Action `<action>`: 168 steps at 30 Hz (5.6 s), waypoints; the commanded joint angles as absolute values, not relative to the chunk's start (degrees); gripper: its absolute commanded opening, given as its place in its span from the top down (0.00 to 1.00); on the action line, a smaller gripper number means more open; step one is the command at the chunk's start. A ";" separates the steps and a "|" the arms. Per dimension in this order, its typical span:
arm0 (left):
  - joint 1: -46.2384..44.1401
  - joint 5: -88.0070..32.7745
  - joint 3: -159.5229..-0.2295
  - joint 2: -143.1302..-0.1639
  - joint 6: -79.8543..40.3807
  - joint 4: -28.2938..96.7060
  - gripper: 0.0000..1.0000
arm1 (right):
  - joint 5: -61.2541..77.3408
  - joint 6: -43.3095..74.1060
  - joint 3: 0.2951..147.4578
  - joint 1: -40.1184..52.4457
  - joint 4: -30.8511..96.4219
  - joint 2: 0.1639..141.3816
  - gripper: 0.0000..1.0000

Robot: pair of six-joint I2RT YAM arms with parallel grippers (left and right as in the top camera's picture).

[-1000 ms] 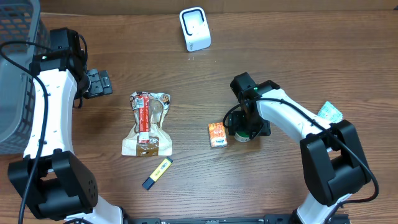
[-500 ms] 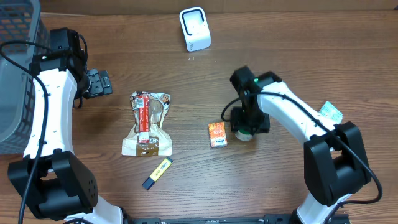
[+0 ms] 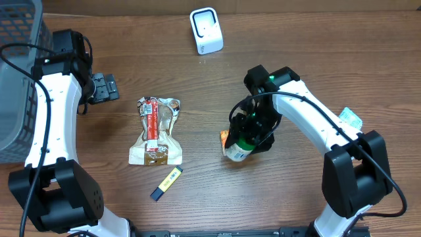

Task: Scan the item barcode
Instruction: 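Lift the green-lidded jar and carry it toward the scanner, then hold the jar in front of the white scanner window, then move the jar to the right table edge and release it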

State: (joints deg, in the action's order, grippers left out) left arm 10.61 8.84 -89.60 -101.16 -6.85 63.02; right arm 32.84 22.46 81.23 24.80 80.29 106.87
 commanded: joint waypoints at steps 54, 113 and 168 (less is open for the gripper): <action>10.44 8.73 -89.73 -101.16 -5.78 62.98 0.00 | 21.80 23.18 82.37 24.99 61.43 105.38 0.73; 10.48 8.73 -89.73 -101.16 -5.78 62.98 0.00 | -2.96 1.02 110.85 23.40 -22.20 144.27 0.93; 10.48 8.73 -89.73 -101.16 -5.78 62.98 0.00 | -2.94 13.74 84.49 -6.35 59.48 112.57 0.91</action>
State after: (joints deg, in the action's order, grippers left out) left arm 10.61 8.84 -89.60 -101.16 -6.83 63.02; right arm -2.76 13.28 87.24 -3.70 61.19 113.06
